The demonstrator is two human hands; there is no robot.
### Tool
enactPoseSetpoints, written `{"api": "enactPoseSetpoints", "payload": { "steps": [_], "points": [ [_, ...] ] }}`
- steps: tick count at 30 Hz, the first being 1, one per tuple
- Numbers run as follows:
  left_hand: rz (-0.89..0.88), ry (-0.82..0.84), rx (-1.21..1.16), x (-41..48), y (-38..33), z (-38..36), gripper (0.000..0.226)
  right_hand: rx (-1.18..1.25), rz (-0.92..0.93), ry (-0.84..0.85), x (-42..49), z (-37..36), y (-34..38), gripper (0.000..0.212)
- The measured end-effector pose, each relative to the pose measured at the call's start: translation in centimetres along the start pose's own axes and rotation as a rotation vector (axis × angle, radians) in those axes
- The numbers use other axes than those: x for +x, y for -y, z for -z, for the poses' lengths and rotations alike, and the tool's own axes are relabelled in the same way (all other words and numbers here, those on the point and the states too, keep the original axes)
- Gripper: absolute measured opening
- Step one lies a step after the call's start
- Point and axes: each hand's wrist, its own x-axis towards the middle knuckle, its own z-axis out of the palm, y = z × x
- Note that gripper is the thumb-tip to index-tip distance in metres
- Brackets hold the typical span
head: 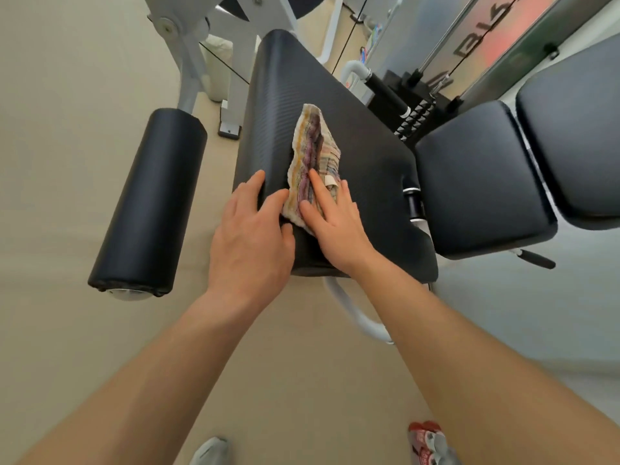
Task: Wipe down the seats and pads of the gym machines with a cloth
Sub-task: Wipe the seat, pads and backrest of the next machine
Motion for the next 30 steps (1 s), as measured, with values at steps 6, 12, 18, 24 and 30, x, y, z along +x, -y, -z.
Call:
{"api": "enactPoseSetpoints", "payload": {
  "steps": [6,12,18,24,30],
  "points": [
    [-0.067,-0.028,0.140,-3.9,-0.5,-0.4,0.048,-0.027,-0.010,0.045,-1.9,-0.2,-0.8,0.059],
    [-0.052,-0.021,0.360,-5.2,-3.1,-1.9,0.045,-0.133,-0.196,0.114,-3.3,2.2,-7.3,0.062],
    [-0.149,0.013,0.514,-3.2,-5.3,-6.6,0.040,-0.148,-0.283,0.038,1.8,2.8,-11.8,0.064],
    [-0.155,0.051,0.600,2.7,-8.8,-11.2,0.044,-0.085,-0.258,-0.035,7.6,5.0,-15.5,0.068],
    [-0.142,0.083,0.661,10.6,-11.8,-14.7,0.047,-0.065,-0.210,-0.084,12.8,6.7,-17.2,0.072]
  ]
}}
